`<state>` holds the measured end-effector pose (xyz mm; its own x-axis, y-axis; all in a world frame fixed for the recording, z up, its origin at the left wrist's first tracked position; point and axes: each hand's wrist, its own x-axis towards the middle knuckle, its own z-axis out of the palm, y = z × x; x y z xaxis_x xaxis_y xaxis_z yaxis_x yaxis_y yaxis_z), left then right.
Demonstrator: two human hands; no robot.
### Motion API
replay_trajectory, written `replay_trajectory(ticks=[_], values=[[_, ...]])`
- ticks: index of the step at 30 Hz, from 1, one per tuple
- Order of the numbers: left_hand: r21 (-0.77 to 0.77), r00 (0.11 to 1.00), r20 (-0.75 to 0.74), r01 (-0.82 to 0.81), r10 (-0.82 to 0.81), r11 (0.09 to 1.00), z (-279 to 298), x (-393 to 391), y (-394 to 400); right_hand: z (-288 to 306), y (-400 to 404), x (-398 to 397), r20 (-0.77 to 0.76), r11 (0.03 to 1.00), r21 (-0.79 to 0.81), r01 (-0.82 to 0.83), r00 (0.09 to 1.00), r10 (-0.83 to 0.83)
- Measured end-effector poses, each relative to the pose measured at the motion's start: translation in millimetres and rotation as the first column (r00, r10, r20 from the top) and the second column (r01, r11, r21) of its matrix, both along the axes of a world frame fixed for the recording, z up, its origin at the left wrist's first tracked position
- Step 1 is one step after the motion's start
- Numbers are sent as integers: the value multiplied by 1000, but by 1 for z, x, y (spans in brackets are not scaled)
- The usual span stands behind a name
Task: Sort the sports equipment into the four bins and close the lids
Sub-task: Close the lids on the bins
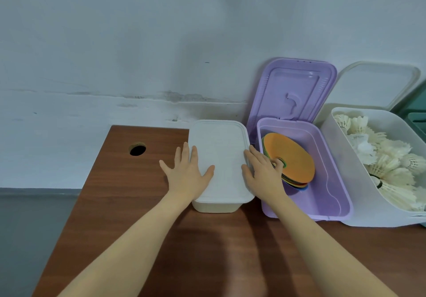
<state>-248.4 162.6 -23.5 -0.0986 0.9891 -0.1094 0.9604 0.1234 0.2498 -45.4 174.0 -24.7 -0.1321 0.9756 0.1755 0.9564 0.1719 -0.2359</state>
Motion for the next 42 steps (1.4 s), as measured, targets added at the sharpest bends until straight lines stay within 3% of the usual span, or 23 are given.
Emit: replay_trajectory(ticks=[7,16,20,27,42], values=[[-4,999,53,-4,4,1000,-3,0,1,-9,-3,-4,-32,998,-55,43,998,-45],[6,986,-146,81,-79,997,0,0,4,5,3,-2,109,999,-32,-3,994,7],[-25,994,-75,79,-81,997,-3,-4,14,10,18,1,227,991,-135,-1,973,32],[-17,996,-39,85,-86,996,-4,-7,49,11,56,-7,202,976,-216,4,979,40],[27,995,104,8,-11,1000,-10,-2,60,7,82,-15,190,982,-184,34,982,1]])
